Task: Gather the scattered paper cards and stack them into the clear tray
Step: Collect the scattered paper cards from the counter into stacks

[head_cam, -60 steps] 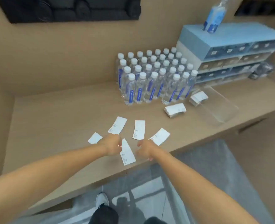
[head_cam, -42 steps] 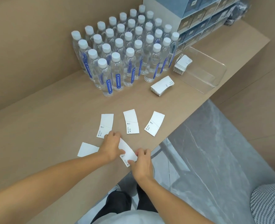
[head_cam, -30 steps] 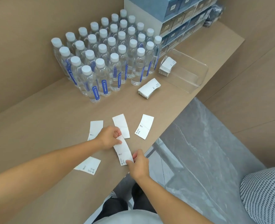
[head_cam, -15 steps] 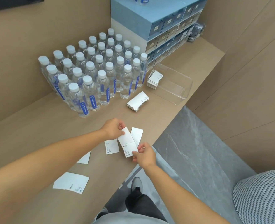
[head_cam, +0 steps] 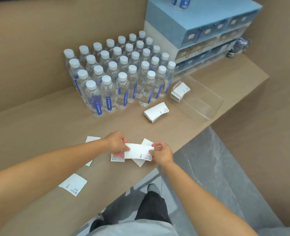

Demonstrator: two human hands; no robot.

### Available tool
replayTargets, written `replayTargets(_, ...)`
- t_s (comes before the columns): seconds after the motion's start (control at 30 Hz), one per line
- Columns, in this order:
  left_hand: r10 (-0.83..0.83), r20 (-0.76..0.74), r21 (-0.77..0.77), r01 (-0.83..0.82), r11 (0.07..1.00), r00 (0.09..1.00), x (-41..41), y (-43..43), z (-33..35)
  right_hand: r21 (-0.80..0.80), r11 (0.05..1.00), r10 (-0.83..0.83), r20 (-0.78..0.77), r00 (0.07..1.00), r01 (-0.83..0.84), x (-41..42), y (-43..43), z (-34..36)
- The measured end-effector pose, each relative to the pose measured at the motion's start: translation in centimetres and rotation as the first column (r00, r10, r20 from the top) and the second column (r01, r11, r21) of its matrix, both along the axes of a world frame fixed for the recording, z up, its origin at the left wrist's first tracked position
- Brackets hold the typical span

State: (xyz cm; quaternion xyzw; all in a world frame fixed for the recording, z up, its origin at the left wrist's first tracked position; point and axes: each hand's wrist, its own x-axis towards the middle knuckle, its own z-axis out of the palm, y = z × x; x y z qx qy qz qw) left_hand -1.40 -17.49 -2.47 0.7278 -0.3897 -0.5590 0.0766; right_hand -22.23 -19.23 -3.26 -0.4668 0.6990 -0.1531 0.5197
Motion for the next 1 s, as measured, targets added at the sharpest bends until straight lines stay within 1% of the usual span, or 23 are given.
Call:
replayTargets(0.1, 0.137, -0.068, 0.057, -0.134, 0.989, 0.988, -1.0, 1.2, -0.5, -0.008, 0.990, 0.142, 0.008, 0.990, -0.141, -0.2, -4.2, -0.6)
replayTargets(0.2, 0.315, -0.087, 0.080, -0.308, 0.948, 0.945, -2.8, 2.2, -0.5, -0.003, 0.948, 0.317, 0.037, 0.948, -0.317, 0.0, -7.3, -0.9)
replayTargets(0.33, 0.548, -0.075, 0.102, -0.540, 0.836, 0.833, -5.8, 3.8, -0.9, 0.014, 0.865, 0.501, 0.042, 0.864, -0.502, -0.2, -9.1, -1.4)
replayTargets(0.4, 0.633, -0.075, 0.105, -0.625, 0.773, 0.770, -7.6, 4.8, -1.1, 0.018, 0.821, 0.570, 0.045, 0.820, -0.571, -0.5, -9.6, -1.9)
replayTargets(0.47, 0.695, -0.052, 0.084, -0.690, 0.719, 0.717, -9.2, 5.3, -1.7, 0.028, 0.789, 0.613, 0.042, 0.789, -0.614, -0.5, -9.9, -2.1)
replayTargets(0.57, 0.786, -0.017, 0.028, -0.785, 0.619, 0.618, -10.9, 5.5, -2.2, 0.017, 0.743, 0.669, -0.003, 0.743, -0.669, -0.2, -10.2, -2.1)
replayTargets(0.67, 0.864, -0.025, -0.037, -0.864, 0.502, 0.503, -11.8, 5.5, -2.9, -0.004, 0.719, 0.695, -0.040, 0.718, -0.695, 0.1, -10.1, -2.2)
replayTargets(0.73, 0.892, -0.025, -0.057, -0.891, 0.450, 0.452, -12.1, 5.5, -3.0, -0.015, 0.703, 0.710, -0.048, 0.703, -0.711, 0.5, -10.3, -2.3)
replayTargets(0.9, 0.919, 0.035, -0.113, -0.912, 0.394, 0.392, -12.5, 5.3, -3.4, -0.021, 0.685, 0.725, -0.083, 0.684, -0.728, 0.5, -10.4, -3.0)
replayTargets(1.0, 0.918, 0.051, -0.110, -0.911, 0.397, 0.394, -12.6, 5.3, -3.5, -0.019, 0.682, 0.727, -0.085, 0.681, -0.731, 0.5, -10.4, -3.2)
